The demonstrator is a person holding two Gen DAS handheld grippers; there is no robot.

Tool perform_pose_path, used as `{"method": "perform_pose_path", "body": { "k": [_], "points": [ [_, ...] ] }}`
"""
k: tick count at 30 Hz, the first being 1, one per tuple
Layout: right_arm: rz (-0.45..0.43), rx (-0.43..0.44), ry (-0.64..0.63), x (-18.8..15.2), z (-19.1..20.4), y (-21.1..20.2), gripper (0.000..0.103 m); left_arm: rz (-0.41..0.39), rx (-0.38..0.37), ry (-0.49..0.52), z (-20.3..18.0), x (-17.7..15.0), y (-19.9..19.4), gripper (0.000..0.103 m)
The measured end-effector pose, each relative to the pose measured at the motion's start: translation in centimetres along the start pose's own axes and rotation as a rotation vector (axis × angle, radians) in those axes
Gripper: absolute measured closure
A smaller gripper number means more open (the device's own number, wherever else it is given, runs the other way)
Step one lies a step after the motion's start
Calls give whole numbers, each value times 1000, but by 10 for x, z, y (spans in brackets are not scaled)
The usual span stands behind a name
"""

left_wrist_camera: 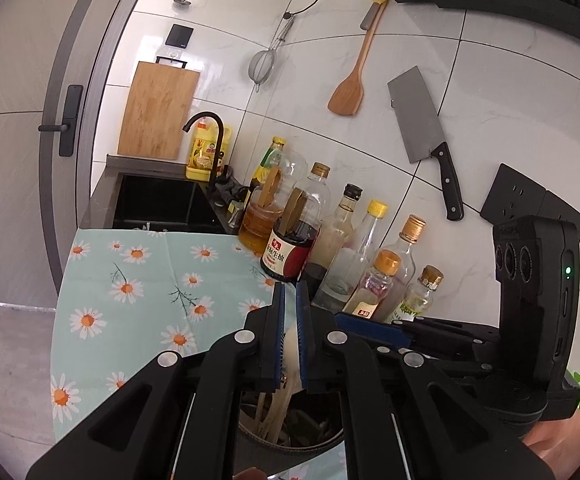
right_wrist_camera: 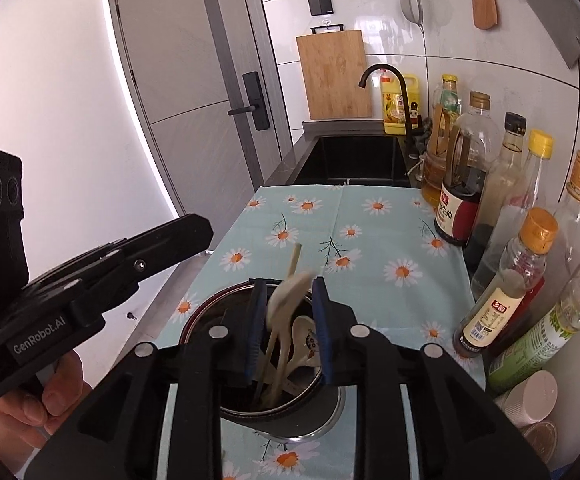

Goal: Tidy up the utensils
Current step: 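Release the cream spoon and chopstick into the black holder from both grippers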

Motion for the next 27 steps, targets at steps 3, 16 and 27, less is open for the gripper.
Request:
{"method": "perform_pose_path", "body": {
  "k": [3,16,27],
  "points": [
    [-2,-5,-5,0,1,-4,78,4,2,-9,1,0,-3,97],
    [-33,7,-1,-2,12,-41,78,3,-16,-25,-9,0,-37,97],
    [-69,8,29,-14,21,-103,67,13,-48,-13,-37,-4,-86,97]
  ]
}}
Point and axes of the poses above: each gripper's, at about its wrist camera, not at the fingertips, and y roughly the way its jaws point, z to its left, x to its top, the point moved 5 cm from there along y, roughly the way its jaws point, and after that the axes turned 3 degrees about y, right-handed, at the moved point
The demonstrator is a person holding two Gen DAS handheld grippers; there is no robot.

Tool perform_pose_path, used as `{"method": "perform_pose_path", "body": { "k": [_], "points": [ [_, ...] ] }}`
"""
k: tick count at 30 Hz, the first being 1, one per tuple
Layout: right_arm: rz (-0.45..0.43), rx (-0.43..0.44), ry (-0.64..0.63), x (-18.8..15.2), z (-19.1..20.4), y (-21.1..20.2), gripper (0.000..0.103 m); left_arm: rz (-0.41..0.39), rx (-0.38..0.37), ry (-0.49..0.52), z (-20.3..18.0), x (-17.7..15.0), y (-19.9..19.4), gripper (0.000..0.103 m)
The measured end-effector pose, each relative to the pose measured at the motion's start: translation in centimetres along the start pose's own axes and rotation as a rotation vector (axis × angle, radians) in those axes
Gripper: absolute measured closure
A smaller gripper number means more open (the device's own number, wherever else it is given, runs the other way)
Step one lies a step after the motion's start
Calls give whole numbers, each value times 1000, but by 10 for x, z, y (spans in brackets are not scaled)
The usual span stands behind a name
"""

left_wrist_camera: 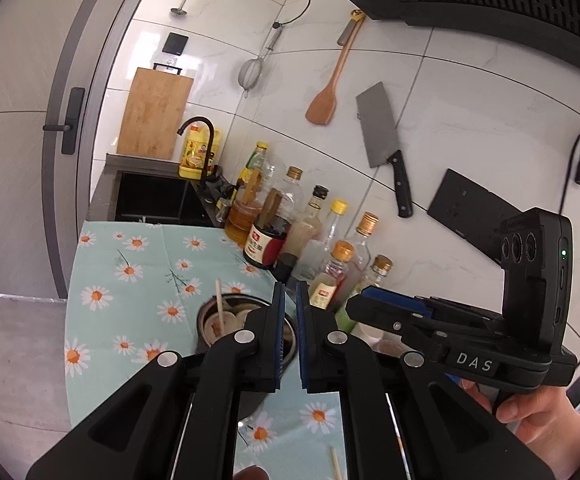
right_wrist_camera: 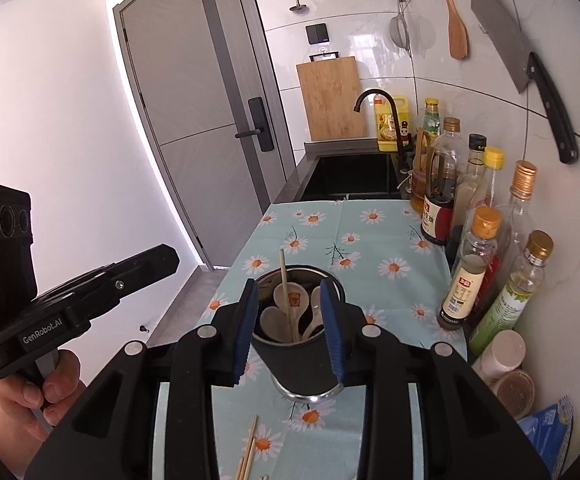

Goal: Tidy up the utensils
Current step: 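Release the cream spoon and chopstick into the black holder from both grippers, then lower the right gripper onto a loose chopstick and close on it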

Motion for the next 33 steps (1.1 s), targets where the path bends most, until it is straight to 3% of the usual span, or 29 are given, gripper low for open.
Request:
{"method": "perform_pose_path", "body": {
  "k": [5,12,15,16,19,25,33],
  "points": [
    [3,1,40,-12,1,-26,58,32,-21,-1,-12,-9,-18,97],
    [98,5,123,-40,-7,-38,55,80,-5,1,-18,-31,-35,97],
    [175,-18,164,-55,-13,-36,43,107,4,-5,-18,-43,-40,97],
    [217,-48,176,-63,-16,-34,43,124,15,0,-18,-49,-41,97],
    [289,-17,219,-82,-19,-33,43,155,24,-10,-18,-61,-44,97],
    [408,-43,268,-117,-26,-27,43,237,44,-27,-14,-93,-46,97],
    [626,-154,342,-173,-45,-8,43,336,62,-51,-10,-135,-47,97]
  ]
}}
Point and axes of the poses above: each gripper's, at about its wrist camera, not at the fingertips, and y roughly the way its jaws point, z to its left, x to its top, the point moved 5 cm from there along y, roughly the way its jaws point, and after that the axes turned 3 degrees about y, right-handed, at the moved point
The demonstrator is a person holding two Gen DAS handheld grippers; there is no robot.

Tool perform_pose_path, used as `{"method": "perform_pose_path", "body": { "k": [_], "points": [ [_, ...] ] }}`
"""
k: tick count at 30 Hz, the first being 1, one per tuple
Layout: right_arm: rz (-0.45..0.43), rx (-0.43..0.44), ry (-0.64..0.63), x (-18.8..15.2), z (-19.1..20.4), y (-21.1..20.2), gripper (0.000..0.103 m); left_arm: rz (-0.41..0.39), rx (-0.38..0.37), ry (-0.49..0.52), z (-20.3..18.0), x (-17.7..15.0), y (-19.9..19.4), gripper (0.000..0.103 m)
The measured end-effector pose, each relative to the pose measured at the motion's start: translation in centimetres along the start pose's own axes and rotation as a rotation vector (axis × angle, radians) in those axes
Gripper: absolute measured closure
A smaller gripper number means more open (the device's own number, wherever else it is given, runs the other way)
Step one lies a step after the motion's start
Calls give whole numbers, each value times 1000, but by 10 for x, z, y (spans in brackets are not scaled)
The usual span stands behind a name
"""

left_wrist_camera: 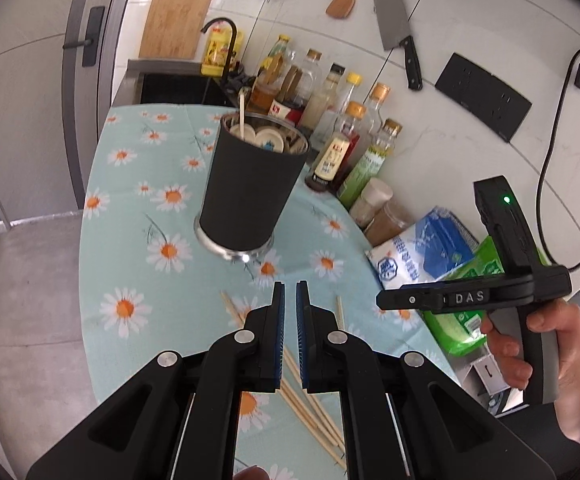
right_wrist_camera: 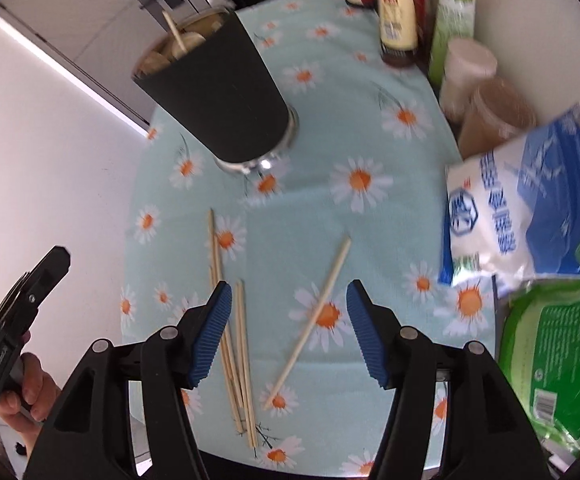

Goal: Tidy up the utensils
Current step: 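Lower the right gripper onto a loose chopstick and close on it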

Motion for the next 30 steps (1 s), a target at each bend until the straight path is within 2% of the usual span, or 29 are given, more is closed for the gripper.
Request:
{"method": "perform_pose_path", "body": {
  "k": [3,7,12,19,30],
  "points": [
    [51,1,46,-3,-10,13,43,32,9,-5,2,-13,6,97],
    [140,21,117,-9,-22,31,44,70,-13,-64,10,-32,14,97],
    [213,2,182,-13,-31,49,58,112,-21,-112,17,-59,21,97],
    [264,-15,240,-12,-32,69,75,151,-21,-146,22,-82,22,97],
    [269,-126,255,-6,-33,88,91,182,-30,-209,39,-107,22,97]
  ]
}}
Point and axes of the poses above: each gripper's, at about its wrist camera, not at the fingertips, and y roughly the way its jaws point, z to its left, x to its top, the point moved 5 cm from there along y, roughly the way its jaws point, and after that the axes turned 3 degrees about y, right-handed, at the moved point
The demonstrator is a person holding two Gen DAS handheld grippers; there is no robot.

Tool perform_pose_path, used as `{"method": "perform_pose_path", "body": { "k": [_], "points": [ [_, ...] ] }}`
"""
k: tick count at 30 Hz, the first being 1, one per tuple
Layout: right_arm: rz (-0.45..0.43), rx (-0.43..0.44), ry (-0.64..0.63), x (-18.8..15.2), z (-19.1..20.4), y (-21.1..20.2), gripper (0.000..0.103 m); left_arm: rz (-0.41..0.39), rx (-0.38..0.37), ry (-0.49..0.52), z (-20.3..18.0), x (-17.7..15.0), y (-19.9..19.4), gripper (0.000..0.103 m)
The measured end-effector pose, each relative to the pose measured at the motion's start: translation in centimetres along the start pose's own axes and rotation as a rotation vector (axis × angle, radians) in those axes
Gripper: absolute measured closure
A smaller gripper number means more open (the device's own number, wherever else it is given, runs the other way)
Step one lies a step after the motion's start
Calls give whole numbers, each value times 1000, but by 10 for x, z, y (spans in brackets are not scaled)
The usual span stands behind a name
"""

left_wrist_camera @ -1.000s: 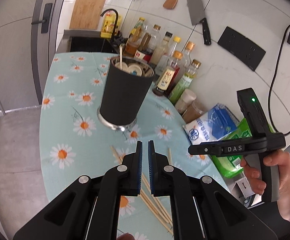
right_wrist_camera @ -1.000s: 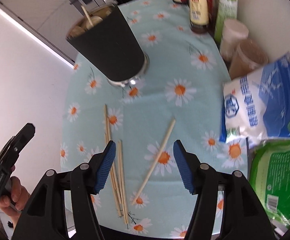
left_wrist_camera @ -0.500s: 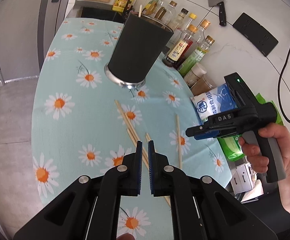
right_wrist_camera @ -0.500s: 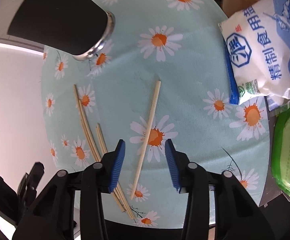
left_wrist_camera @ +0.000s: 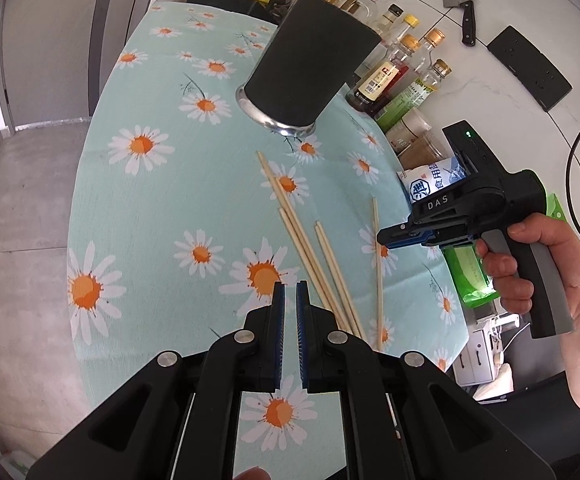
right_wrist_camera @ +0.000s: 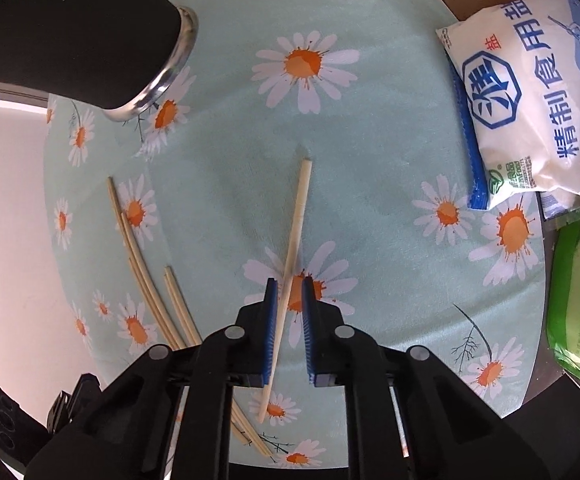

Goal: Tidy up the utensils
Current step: 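Lower the right gripper onto a loose chopstick and close on it, then lift the chopstick with the right gripper while the left gripper grasps another chopstick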

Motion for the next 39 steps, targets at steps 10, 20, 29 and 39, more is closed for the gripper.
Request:
{"method": "perform_pose_path", "body": {
  "k": [10,20,29,39],
  "points": [
    [-14,-110,-3,7,26,13,96,13,-42,-30,9,-4,4,97],
    [-37,-202,-93,1,53,20,96,42,-50,2,-4,0,11,97],
    [-23,-120,-104,10,37,16,98,81,-1,3,-12,1,18,97],
    [-75,-4,-222,11,32,-22,98,163,78,-93,-13,11,41,97]
  ]
}}
Point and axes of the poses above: each gripper's, at about its wrist camera, not at the fingertips, and y roughly the way its jaws point, z to its left, x to its top, the point moved 5 cm from there along y, roughly the way its jaws point, and after that the axes turned 3 degrees about y, right-handed, at the moved point
